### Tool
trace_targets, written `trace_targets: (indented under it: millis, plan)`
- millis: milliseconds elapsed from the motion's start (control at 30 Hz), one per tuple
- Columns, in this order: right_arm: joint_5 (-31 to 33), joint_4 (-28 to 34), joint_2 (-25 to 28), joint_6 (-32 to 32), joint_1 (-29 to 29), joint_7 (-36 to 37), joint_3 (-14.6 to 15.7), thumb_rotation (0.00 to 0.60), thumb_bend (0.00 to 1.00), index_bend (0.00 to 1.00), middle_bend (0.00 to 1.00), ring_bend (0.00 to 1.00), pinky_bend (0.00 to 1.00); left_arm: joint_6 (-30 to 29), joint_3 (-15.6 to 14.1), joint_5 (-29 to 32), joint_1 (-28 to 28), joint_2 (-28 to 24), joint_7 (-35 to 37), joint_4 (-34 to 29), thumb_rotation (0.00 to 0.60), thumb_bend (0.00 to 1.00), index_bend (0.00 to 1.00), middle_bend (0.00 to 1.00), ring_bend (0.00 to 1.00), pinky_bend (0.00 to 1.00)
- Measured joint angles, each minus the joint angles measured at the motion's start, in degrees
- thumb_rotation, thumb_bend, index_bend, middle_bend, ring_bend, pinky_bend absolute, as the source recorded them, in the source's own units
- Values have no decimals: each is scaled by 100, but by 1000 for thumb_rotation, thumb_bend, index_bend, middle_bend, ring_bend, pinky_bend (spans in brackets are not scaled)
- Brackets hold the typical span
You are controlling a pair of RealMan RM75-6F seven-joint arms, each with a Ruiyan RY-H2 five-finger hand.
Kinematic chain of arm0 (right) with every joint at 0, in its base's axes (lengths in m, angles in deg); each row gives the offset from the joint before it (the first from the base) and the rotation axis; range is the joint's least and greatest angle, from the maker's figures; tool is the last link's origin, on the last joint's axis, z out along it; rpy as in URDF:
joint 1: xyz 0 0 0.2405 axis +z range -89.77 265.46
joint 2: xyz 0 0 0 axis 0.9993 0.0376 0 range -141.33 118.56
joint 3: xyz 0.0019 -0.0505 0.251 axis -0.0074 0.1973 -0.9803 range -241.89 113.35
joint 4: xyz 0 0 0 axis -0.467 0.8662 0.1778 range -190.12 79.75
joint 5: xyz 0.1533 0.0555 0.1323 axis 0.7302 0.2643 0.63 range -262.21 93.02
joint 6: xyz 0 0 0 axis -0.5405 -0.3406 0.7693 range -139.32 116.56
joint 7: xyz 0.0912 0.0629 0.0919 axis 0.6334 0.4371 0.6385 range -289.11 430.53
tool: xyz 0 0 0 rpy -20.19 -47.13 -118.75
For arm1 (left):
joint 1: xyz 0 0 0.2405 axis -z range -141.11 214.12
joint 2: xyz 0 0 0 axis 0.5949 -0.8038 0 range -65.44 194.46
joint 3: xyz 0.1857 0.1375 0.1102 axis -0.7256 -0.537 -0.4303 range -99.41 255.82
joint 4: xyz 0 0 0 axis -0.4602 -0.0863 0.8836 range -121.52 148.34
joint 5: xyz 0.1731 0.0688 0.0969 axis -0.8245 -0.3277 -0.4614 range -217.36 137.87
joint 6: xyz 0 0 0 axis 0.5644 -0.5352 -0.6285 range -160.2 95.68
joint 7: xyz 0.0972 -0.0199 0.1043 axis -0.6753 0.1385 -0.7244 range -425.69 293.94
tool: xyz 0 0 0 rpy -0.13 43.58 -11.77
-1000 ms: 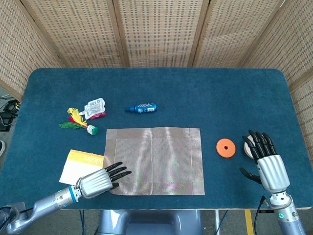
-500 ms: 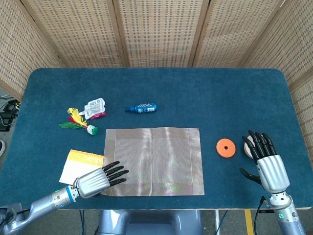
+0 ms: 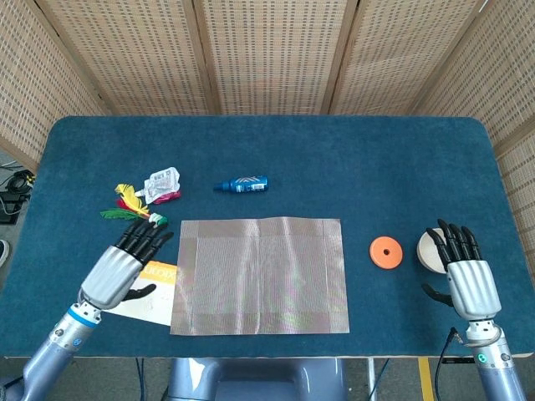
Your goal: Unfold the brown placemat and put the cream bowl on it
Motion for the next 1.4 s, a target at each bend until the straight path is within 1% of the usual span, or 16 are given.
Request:
trace_targets:
  millis: [33,133,233,367,467,567,800,933,1033,1067,1133,1200,1300,1400]
  plan:
    - [95,2,0,81,9,-39,-14,600,0,122,0,0,0,-99,113,214,-135,-49,-181,-224,600,0,0,0,0,0]
    - [458,-4,-11,355,37,-164,-68,600,0,137,0,0,0,-380,374,635,-446,-130,-425,-523,600,0,0,0,0,0]
    - [883,1,-26,635,67,-301,-141,600,0,162,0,0,0,-515,562,866,-613,-173,-549,-644,600,0,0,0,0,0]
    - [1569,-48,-71,1099,141,-530,-267,600,0,218,0,0,0,-546,741,1130,-718,-194,-587,-691,600,0,0,0,0,0]
    - [2004,-145,-131,1476,234,-670,-359,600,0,242,0,0,0,-514,828,1209,-762,-204,-546,-688,600,0,0,0,0,0]
    - [2283,-282,-215,1768,357,-831,-424,600,0,262,0,0,0,-474,938,1251,-775,-229,-575,-674,600,0,0,0,0,0]
    - [2620,-465,-346,2074,524,-1091,-466,600,0,343,0,0,0,-369,1085,1278,-806,-340,-503,-628,600,0,0,0,0,0]
    - [2880,-669,-465,2296,634,-1203,-500,600,0,364,0,0,0,-321,1169,1347,-838,-409,-422,-617,600,0,0,0,0,0]
    - [3043,-831,-571,2417,703,-1287,-516,600,13,435,0,0,0,-273,1202,1382,-855,-454,-382,-619,600,0,0,0,0,0]
    - [3084,-893,-612,2459,727,-1311,-518,600,51,475,0,0,0,-260,1211,1387,-859,-468,-367,-620,600,0,0,0,0,0]
    - [3122,-981,-668,2510,757,-1333,-517,600,161,537,0,0,0,-236,1230,1393,-868,-489,-334,-621,600,0,0,0,0,0]
    - [3128,-1085,-733,2521,780,-1337,-516,600,318,608,0,0,0,-220,1245,1392,-876,-502,-309,-620,600,0,0,0,0,0]
    - [3058,-1256,-843,2463,801,-1305,-515,600,486,686,0,0,0,-200,1267,1379,-889,-518,-263,-615,600,0,0,0,0,0]
    - [2894,-1462,-974,2322,811,-1210,-515,600,552,731,0,0,0,-167,1286,1355,-907,-533,-228,-610,600,0,0,0,0,0]
